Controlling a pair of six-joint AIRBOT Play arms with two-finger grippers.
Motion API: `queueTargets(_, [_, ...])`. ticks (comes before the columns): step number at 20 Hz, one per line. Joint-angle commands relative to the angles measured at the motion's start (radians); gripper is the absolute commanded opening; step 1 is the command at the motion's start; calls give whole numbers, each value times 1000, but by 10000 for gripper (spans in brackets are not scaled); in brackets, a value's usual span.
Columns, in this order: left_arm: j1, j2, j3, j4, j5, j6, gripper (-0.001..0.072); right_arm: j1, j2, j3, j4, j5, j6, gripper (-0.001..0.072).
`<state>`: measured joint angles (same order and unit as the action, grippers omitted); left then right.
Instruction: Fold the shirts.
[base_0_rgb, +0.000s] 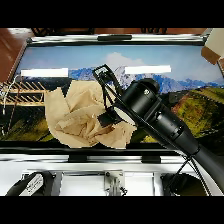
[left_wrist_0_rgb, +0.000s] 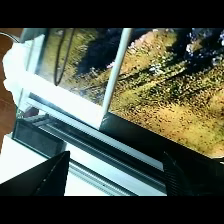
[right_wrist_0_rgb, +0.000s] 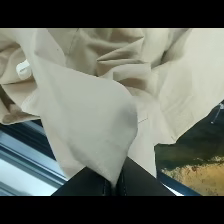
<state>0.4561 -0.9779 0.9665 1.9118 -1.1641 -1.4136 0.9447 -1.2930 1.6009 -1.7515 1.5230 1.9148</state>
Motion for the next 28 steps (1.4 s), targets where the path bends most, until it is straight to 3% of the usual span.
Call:
queueTargets(1, [19, -101, 1, -20, 43, 51, 673, 0, 0, 0, 27, -2, -2, 74])
queueTargets(4, [29, -151, 1, -25, 124, 59, 673, 0, 0, 0, 27, -5, -1, 74])
queueTargets(9, [145, -201, 1, -208, 216, 287, 670, 0, -1, 0, 66, -9, -2, 74])
queueTargets(12, [222, -244, 1, -231, 216, 410, 670, 0, 0, 0, 66, -16, -24, 74])
queueTargets(19, [263, -332, 1, -235, 265, 460, 668, 0, 0, 0, 68, -17, -32, 74])
queueTargets(21, [268, -343, 0, -235, 279, 460, 557, 0, -1, 0, 68, -24, -32, 74])
queueTargets(28, [322, -377, 0, -261, 333, 459, 556, 0, -1, 0, 68, -48, -31, 74])
